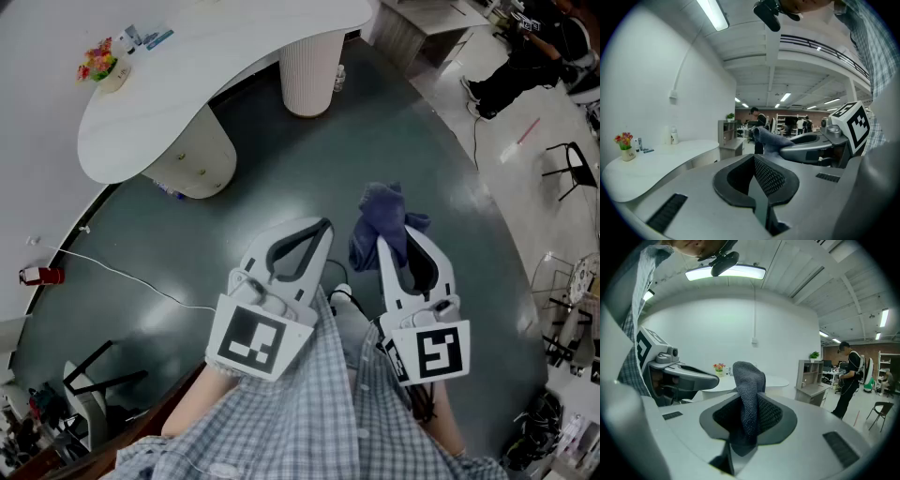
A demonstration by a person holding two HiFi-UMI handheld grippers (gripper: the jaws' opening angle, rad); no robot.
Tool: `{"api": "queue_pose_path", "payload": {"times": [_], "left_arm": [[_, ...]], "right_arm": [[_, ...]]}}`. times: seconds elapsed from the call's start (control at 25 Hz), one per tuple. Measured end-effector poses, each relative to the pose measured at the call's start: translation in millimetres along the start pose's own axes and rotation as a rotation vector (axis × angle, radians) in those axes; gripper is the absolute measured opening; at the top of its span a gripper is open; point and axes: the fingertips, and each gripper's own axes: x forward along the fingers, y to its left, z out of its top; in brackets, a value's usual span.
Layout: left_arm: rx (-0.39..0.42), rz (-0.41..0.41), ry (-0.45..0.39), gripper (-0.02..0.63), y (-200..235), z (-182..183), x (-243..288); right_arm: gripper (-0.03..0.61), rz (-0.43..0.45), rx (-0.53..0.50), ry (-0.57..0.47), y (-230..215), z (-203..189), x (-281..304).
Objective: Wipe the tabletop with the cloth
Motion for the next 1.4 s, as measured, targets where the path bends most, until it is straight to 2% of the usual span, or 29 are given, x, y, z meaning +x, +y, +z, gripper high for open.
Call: {"api": "queue_pose_path", "payload": {"times": [0.56, 1.04, 1.4], "left_arm": [[-0.016, 0.024, -0.010, 0.005, 18, -4, -10], [0.008, 0.040, -0.013, 0.005, 58, -22, -52], [-0.041, 0.050, -0.021, 0.005, 69, -31, -71]], "right_arm": [[0.083, -0.029, 0.025, 0.000, 2, 1, 6], [0.083, -0.048, 0.018, -0.027, 42, 9, 29], [0.083, -0.084, 0.015, -0.008, 49, 13, 24]]}}
